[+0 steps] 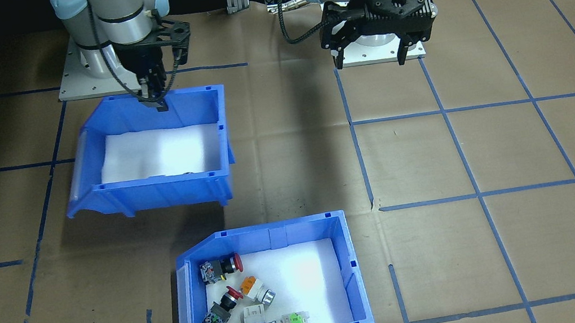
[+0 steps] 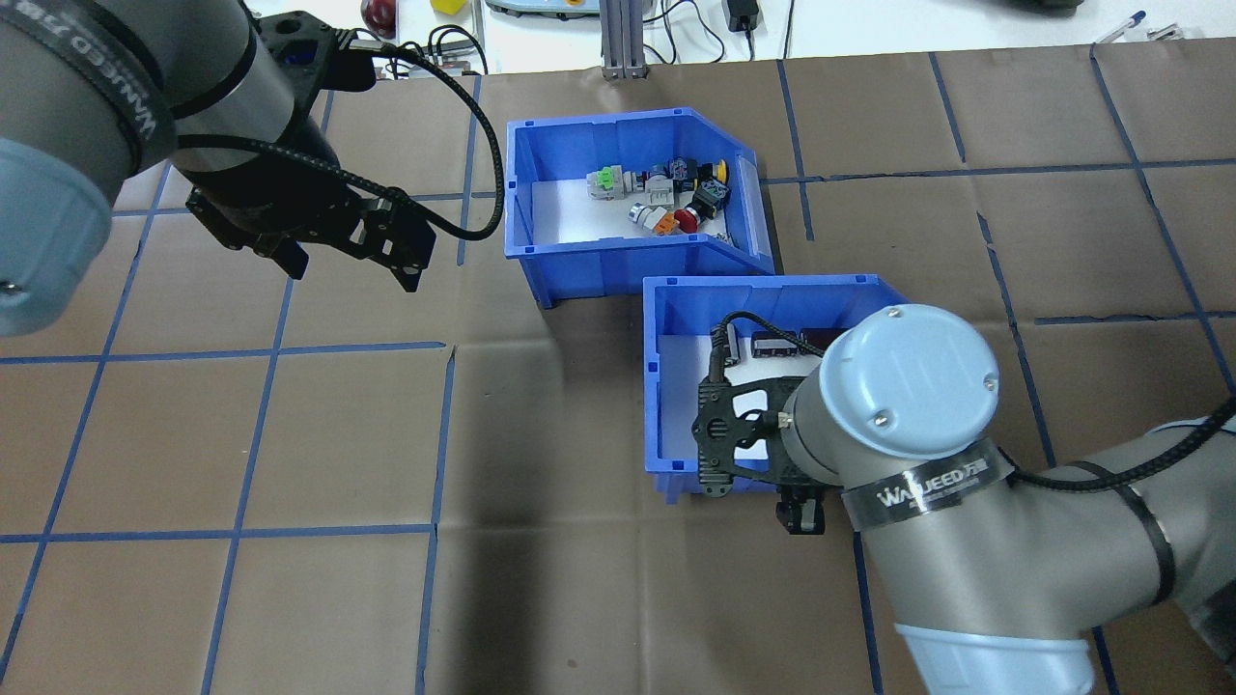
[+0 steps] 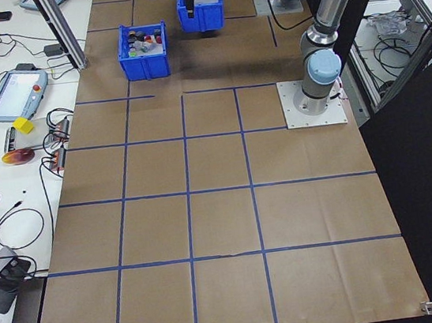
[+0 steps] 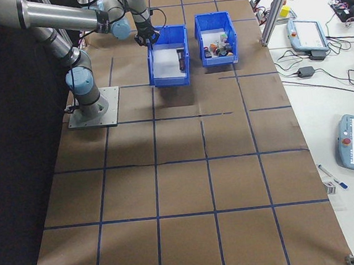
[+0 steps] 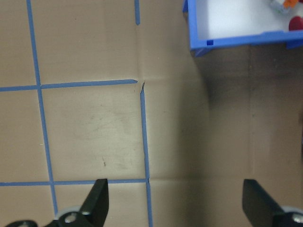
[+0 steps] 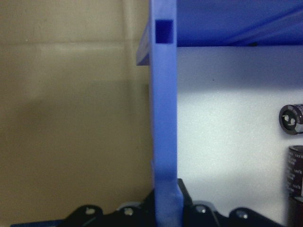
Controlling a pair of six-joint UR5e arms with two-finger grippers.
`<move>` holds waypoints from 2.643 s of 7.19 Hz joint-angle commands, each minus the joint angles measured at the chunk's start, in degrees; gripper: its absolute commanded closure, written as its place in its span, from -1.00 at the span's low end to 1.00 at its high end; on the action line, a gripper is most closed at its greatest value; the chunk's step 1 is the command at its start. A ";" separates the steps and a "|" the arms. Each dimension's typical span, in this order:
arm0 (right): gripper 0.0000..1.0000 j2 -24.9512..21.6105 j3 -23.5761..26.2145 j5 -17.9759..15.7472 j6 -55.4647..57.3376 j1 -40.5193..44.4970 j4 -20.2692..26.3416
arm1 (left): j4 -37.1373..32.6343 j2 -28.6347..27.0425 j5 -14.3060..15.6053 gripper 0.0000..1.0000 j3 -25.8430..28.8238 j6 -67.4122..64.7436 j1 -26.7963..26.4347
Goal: Place button box in front
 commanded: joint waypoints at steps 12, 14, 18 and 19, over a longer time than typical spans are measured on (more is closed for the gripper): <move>-1.00 3.72 -14.57 -0.73 7.67 3.57 17.59 | -0.98 -0.09 1.10 -0.99 -1.29 3.94 1.27; -1.00 3.79 -15.11 0.41 9.51 -7.13 16.75 | -0.80 0.17 1.27 -0.99 -1.46 4.13 1.80; -1.00 7.99 -25.44 0.06 37.73 -18.06 18.75 | -0.98 0.35 0.92 -0.99 -1.64 8.41 3.38; -1.00 10.53 -30.00 0.24 45.65 -19.83 23.55 | -0.81 0.44 0.66 -0.99 -1.73 8.26 3.47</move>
